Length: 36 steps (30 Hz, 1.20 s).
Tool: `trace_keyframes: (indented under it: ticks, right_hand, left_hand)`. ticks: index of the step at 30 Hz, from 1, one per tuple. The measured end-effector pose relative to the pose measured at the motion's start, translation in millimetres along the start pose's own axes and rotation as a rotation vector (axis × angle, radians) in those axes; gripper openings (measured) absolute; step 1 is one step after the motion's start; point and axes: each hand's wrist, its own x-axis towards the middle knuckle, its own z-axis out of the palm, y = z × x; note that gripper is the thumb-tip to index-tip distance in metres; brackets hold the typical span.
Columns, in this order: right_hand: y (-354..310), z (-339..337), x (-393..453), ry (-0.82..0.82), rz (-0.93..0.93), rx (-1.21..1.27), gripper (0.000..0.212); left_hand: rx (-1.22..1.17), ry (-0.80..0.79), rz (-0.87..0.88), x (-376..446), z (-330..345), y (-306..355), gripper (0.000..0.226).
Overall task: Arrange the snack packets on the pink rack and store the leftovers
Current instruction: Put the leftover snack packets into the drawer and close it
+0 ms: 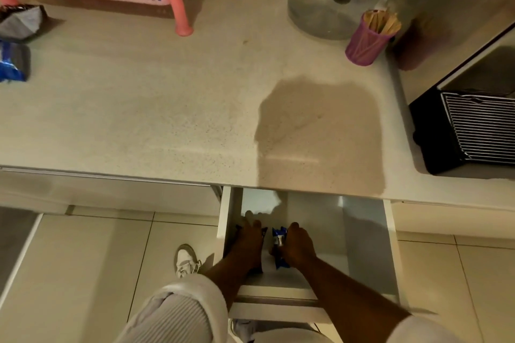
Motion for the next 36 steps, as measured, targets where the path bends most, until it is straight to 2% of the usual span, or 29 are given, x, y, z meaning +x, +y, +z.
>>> trace_keyframes:
  ticks: [2,3,6,7,9,10,11,14,16,17,18,19,23,24,26,27,31,33,36]
  right_hand:
    - [0,5,4,-0.014,-0.002,-0.016,0.06]
    - [1,7,5,-0.022,0.001,-0.018,0.058]
    - [2,12,8,-0.052,0.026,-0.023,0.059]
    - [3,13,9,-0.062,0.03,-0.012,0.061]
    - [6,16,11,-0.077,0.031,-0.006,0.064]
    - [7,15,12,-0.081,0.034,-0.013,0.065]
    - [7,16,14,-0.082,0.035,-0.018,0.065]
    - [8,16,15,-0.097,0.025,0.0,0.067]
    - [7,15,13,-0.108,0.017,0.003,0.069]
    - [7,14,11,-0.111,0.011,0.002,0.07]
    - [6,12,8,-0.111,0.008,-0.004,0.069]
    - [5,10,5,-0.106,0.005,-0.008,0.068]
    - [0,-4,-13,-0.074,0.016,0.034,0.07]
    - [-2,-8,-20,-0.061,0.004,0.048,0.068]
    - [-8,-17,-32,-0.016,-0.054,0.074,0.057]
    - [-12,-23,-40,0.022,-0.096,0.084,0.048]
    - [-43,-50,-75,0.209,-0.231,0.195,0.005]
    - [-61,-60,-87,0.292,-0.298,0.264,0.013]
    - [-93,-74,-97,0.35,-0.378,0.329,0.009]
  left_hand:
    - [-0.047,-0.069,-0.033,-3,-8,7,0.061]
    - [-0.031,-0.091,-0.023,2,-8,7,0.061]
    - [0.223,-0.105,-0.069,7,-2,3,0.095]
    - [0.205,-0.075,-0.102,7,0,2,0.103]
    - [0.323,0.0,-0.044,11,2,-3,0.107]
    - [0.327,-0.017,-0.053,10,2,-1,0.107]
    - [0.379,-0.025,-0.043,9,1,-2,0.106]
    - [0.344,-0.054,-0.018,6,1,-3,0.091]
    - [0.367,0.048,0.124,6,1,-7,0.085]
    - [0.385,0.019,0.078,-3,-3,-3,0.079]
    - [0.268,-0.006,0.086,-8,0,-5,0.074]
    - [0.239,-0.055,0.049,-14,-3,-3,0.07]
    - [0.12,-0.08,-0.015,-41,-20,14,0.054]
    - [0.196,-0.107,0.118,-49,-25,18,0.05]
    - [0.248,-0.034,0.236,-62,-41,21,0.044]
    - [0.223,-0.007,0.231,-74,-53,25,0.041]
    - [-0.047,0.083,0.34,-98,-86,26,0.026]
    - [-0.23,0.179,0.376,-107,-106,20,0.026]
    - [-0.464,0.363,0.437,-118,-139,3,0.033]
